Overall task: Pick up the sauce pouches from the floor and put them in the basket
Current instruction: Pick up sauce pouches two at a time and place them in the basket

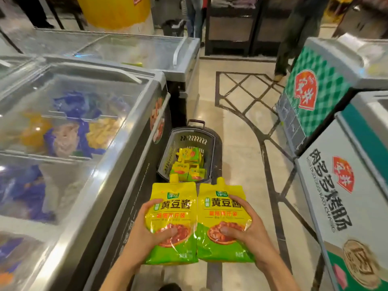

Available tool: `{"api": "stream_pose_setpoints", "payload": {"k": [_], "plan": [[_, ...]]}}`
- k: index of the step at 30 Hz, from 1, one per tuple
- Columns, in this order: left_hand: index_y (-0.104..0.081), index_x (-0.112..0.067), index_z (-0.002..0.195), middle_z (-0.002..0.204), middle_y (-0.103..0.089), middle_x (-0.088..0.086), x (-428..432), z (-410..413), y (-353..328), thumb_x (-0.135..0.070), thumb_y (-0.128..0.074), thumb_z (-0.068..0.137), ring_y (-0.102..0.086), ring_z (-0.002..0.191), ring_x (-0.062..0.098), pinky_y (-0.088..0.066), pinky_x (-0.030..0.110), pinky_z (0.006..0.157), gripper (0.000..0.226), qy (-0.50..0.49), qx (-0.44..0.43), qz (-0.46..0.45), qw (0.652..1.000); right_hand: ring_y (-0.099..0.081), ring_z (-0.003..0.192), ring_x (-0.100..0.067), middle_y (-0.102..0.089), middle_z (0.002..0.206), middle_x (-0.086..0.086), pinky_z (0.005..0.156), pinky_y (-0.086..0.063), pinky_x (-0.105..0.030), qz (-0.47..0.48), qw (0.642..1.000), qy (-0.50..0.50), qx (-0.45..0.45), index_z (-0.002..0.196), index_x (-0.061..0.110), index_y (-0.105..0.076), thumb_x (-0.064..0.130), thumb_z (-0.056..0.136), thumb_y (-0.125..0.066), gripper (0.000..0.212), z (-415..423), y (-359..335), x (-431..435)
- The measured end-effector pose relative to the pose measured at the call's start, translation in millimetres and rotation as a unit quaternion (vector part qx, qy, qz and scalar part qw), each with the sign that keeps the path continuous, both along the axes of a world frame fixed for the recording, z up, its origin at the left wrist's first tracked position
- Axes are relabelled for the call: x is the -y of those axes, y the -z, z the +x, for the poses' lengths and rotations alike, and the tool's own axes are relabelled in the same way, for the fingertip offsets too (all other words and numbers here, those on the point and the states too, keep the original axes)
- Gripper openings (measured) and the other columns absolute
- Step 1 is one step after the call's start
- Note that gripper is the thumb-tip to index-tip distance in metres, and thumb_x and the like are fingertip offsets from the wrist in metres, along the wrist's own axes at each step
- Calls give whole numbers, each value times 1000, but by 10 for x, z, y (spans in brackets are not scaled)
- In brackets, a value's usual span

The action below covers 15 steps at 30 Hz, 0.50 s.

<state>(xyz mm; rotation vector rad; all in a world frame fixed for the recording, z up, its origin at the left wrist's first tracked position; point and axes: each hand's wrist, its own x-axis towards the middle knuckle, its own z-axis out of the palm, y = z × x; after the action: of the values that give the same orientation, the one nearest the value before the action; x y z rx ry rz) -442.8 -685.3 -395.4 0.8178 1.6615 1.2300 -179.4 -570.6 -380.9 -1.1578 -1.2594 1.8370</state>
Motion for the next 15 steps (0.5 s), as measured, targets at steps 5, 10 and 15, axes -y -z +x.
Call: {"api": "stream_pose_setpoints", "payload": {"k": [5,10,15], "plan": [[-58,-41,120,126,-65,5,-921,-599,167,-40,-100,43,-69,107,25,-61,37,78,87,-16,16,-10,1000,-69,108,-22,-69,124,1,84,-59,-39,-18,1000,11,15,126,35,-62,13,50,-97,86,-654,192,-871],[-55,-33,121,119,-68,2,-1802,-1141,238,-11,-89,56,-72,98,13,-60,26,69,76,-16,41,-33,999,-71,105,-22,-69,124,-1,83,-60,-38,-37,998,44,36,126,33,-62,-1,56,-89,82,-1167,350,-1668],[-55,-27,124,119,-68,1,-2634,-1543,326,-14,-89,54,-71,99,14,-59,30,80,79,-23,39,-55,997,-69,108,-24,-68,124,-5,89,-58,-47,-59,996,57,37,126,32,-62,0,58,-88,80,-1501,542,-2399]]}}
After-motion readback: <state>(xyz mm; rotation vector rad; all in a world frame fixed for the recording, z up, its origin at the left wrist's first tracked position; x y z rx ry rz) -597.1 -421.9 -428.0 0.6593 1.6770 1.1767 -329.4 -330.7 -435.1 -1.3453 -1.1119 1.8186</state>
